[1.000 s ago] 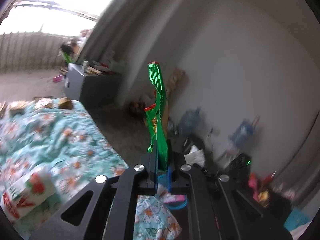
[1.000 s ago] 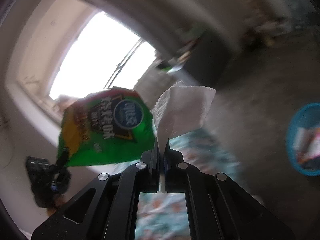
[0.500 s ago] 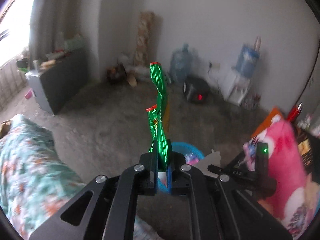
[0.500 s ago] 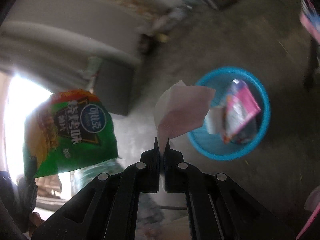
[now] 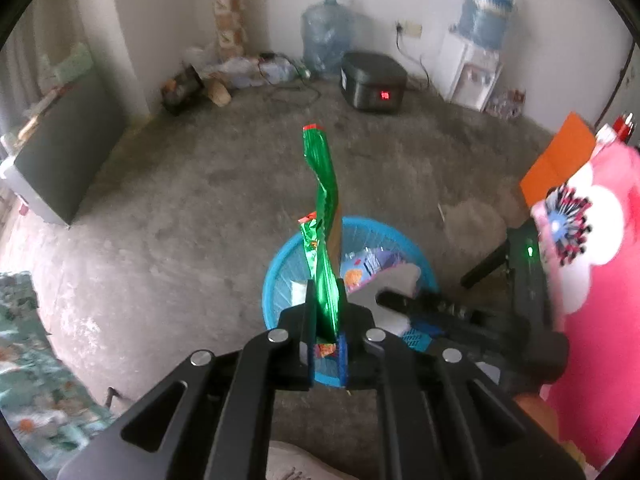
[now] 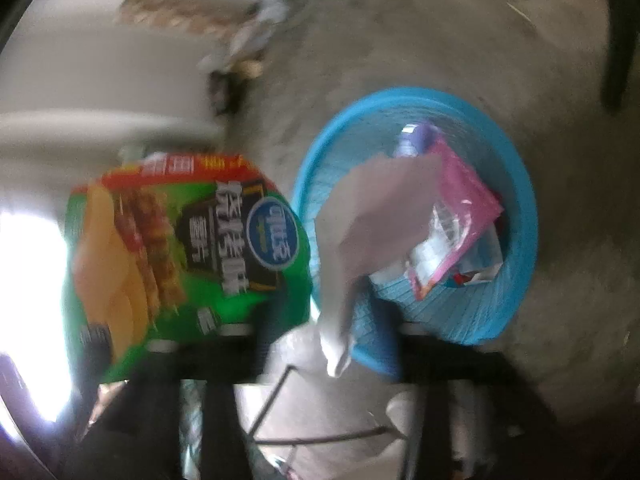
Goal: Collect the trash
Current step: 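Lift the chip bag and tissue and carry them to the blue wastebasket, then open both tools over the wastebasket to drop the bag and tissue, then move both open tools back over the bed toward the bottle and snack packet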
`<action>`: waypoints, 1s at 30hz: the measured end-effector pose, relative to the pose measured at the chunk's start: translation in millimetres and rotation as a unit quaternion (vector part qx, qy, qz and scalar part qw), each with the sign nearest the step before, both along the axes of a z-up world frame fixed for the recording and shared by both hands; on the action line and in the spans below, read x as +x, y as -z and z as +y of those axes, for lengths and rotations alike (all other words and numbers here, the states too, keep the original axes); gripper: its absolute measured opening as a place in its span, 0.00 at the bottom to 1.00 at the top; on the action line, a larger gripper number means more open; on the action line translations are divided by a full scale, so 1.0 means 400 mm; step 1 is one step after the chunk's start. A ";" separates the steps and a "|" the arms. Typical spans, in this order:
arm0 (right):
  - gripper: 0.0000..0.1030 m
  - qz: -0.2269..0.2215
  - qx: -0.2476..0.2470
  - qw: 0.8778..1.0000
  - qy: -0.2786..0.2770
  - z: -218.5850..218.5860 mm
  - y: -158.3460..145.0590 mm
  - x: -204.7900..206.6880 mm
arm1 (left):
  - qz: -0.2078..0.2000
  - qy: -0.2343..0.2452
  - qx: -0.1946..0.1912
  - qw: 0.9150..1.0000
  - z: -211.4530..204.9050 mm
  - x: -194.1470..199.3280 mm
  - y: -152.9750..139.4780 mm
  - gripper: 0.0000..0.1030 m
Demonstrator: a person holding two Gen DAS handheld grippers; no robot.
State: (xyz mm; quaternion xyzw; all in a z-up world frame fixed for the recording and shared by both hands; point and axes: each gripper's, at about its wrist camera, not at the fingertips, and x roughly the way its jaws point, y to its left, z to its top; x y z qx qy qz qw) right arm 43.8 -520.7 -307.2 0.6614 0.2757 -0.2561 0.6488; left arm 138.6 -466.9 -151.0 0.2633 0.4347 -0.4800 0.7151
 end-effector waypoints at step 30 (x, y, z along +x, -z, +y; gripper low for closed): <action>0.66 -0.076 -0.087 0.981 0.154 0.042 -0.166 -0.252 | 0.062 -0.101 -0.112 0.987 0.340 0.064 -0.456 0.78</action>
